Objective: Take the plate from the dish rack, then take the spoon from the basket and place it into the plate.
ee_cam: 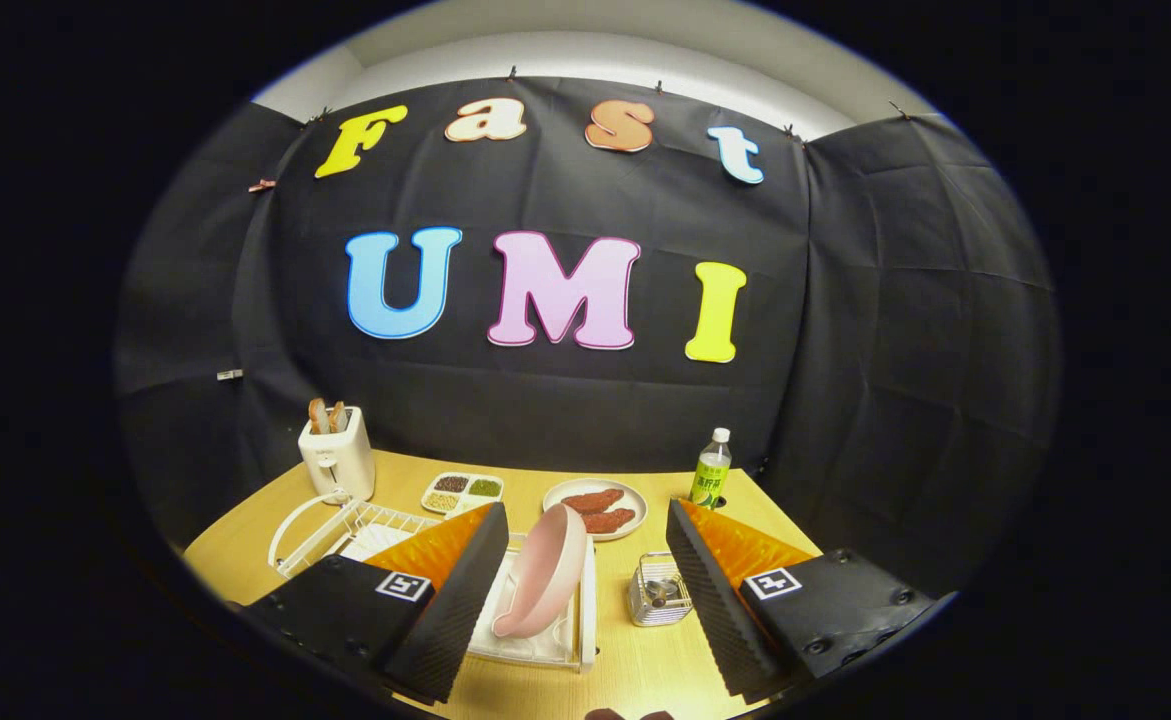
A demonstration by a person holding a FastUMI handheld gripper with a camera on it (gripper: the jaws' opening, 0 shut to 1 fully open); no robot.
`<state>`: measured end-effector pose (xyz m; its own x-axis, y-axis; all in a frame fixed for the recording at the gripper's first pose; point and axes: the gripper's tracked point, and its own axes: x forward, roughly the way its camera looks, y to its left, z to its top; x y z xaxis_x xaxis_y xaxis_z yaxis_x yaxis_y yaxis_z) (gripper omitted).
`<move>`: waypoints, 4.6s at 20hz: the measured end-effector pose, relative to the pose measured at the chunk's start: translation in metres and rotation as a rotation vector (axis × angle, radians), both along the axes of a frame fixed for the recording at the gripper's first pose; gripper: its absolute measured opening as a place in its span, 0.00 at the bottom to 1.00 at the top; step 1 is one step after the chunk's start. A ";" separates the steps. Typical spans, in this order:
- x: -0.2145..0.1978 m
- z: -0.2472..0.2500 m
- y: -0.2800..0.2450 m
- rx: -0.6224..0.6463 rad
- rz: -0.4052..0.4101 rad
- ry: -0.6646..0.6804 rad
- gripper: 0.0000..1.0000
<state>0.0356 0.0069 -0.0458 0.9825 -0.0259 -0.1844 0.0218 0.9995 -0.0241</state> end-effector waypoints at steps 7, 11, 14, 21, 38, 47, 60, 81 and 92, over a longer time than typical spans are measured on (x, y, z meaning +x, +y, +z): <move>0.043 -0.053 0.005 -0.045 0.009 0.263 0.97; 0.065 -0.088 -0.007 -0.074 -0.050 0.391 0.96; 0.075 -0.116 -0.010 -0.055 -0.087 0.490 0.96; 0.097 -0.145 -0.007 0.086 -0.159 0.595 0.74; 0.103 -0.134 0.013 -0.043 -0.220 0.545 0.26; 0.108 -0.094 0.006 -0.244 -0.188 0.433 0.26; -0.006 -0.071 0.000 0.155 0.051 0.530 0.26; -0.115 -0.260 0.004 0.541 0.409 0.885 0.26; -0.096 -0.280 -0.027 0.558 0.385 0.849 0.63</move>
<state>-0.0609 -0.0205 -0.3256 0.4534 0.5551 -0.6973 -0.1049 0.8101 0.5768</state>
